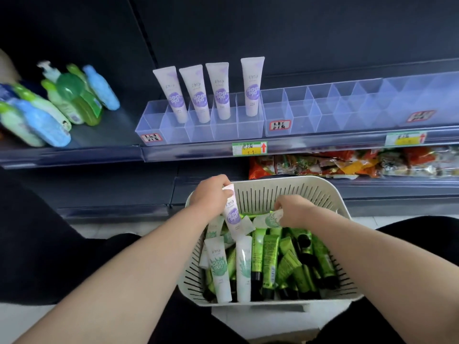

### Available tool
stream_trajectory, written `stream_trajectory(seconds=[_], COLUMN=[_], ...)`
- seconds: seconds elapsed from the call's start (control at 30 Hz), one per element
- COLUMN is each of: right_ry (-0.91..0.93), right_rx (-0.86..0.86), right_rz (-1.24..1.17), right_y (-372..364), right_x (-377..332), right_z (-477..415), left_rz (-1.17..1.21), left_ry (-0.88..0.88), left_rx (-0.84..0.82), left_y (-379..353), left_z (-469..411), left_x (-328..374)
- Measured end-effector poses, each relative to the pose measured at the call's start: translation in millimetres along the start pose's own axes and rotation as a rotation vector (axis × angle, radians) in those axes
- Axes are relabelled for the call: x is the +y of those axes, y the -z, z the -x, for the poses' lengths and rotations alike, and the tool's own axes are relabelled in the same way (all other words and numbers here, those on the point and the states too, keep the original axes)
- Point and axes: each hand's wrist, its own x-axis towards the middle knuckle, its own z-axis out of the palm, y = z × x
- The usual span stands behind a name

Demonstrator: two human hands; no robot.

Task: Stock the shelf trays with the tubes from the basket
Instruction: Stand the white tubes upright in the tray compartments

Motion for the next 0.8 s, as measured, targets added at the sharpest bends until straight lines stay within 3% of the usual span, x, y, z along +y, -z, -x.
stream_trajectory(seconds=[0.4,0.6,0.8], right_ry=[0.259,0.435,0.497], right_rx=[0.646,0.827,0.966], right_rz=[-0.004,0.014,-0.048], right_y=[84.0,143.5,175.2], right_x=[-76.9,-119.7,-151.6], right_z=[30.9,24.6,0.4], left_rz=[0.199,0.247,0.242], left_ry=[-0.006,0.052,0.063], left_rx=[0.536,0.741,0.929], left_y=[115.7,179.9,212.7], left_z=[18.4,-2.8,-40.3], left_x=[3.5,-4.1,-17.2])
